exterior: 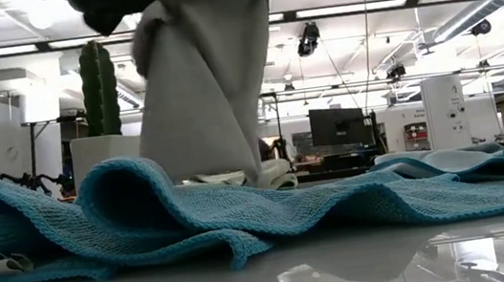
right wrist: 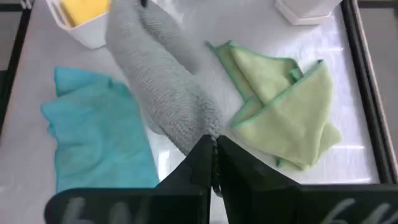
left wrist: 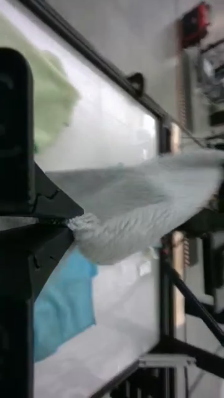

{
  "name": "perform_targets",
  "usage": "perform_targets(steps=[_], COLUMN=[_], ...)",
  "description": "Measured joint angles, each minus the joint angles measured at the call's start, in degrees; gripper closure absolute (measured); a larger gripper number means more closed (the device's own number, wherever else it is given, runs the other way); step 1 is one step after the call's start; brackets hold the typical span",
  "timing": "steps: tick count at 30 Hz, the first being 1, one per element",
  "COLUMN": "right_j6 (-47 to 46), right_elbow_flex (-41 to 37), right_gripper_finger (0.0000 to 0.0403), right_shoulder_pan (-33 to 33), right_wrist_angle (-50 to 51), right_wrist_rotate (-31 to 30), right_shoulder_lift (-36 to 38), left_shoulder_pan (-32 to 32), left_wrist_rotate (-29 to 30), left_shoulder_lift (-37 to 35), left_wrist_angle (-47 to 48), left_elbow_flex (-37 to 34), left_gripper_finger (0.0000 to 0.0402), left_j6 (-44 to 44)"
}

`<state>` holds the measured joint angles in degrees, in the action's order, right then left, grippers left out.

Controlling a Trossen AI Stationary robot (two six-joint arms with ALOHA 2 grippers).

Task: Fold microfiber towels
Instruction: Fold the gray microfiber towel

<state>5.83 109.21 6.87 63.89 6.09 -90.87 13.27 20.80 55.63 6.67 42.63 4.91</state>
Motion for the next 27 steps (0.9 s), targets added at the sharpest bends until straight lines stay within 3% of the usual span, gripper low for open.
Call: perform_targets(steps=[5,9,13,20,27], right_j6=[0.53,1.52,2.29,-1.84,-8.08], right_elbow_flex=[0.00,0.00,0.11,-1.57,-10.97], right_gripper_finger=[0.0391,0.0391,0.0391,0.0391,0.0391], right_shoulder_pan=[0.10,0.40,0.40,-1.33,-5.38], right_wrist_angle=[-2.73,-5.75,-5.60,0.52,1.83], right_wrist_rotate=[-10.83,-15.10,-16.81,-11.40,2.69], right_shoulder_lift=[0.00,0.00,0.14,0.15,0.09], left_shoulder_pan=[-2.89,-7.29,-9.17,-7.81,-1.46], left_wrist_rotate=[-0.02,0.13,-0.03,-13.74,-14.84], left_shoulder_lift=[-3.44,-5.66,-7.46,-4.71,7.64], left_wrist_angle=[8.05,11.18,14.33,17.13,11.80], left_elbow_flex=[0.09,1.86,5.93,4.43,2.05], left_gripper_finger=[0.0401,0.0401,0.0402,0.0402,0.0401], left_j6=[0.25,-5.10,-3.74,6.65,16.10])
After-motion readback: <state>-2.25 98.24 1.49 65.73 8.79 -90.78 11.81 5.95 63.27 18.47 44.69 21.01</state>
